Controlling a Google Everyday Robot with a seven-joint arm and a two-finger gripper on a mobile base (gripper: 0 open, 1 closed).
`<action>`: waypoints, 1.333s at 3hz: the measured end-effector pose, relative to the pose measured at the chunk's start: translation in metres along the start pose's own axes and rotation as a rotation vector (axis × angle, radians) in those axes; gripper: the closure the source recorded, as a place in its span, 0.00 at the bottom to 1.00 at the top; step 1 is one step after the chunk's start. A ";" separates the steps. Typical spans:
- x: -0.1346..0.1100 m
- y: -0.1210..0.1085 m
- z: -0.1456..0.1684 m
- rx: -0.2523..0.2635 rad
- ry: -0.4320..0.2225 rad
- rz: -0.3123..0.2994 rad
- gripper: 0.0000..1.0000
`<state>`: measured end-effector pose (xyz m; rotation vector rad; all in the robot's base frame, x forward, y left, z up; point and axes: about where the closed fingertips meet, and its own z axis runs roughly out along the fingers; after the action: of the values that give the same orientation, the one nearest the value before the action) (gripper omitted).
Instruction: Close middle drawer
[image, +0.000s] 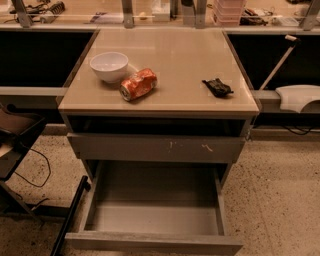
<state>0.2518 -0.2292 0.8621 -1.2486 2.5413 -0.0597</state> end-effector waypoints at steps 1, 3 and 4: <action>0.003 0.029 0.057 0.015 0.014 0.069 0.00; 0.022 0.054 0.175 -0.059 0.055 0.222 0.00; 0.024 0.068 0.190 -0.044 0.049 0.221 0.00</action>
Offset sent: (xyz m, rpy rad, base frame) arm 0.0479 0.0430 -0.2897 0.0887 0.0469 -0.2894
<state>0.2411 -0.1872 0.6633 -0.9842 2.7202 0.0143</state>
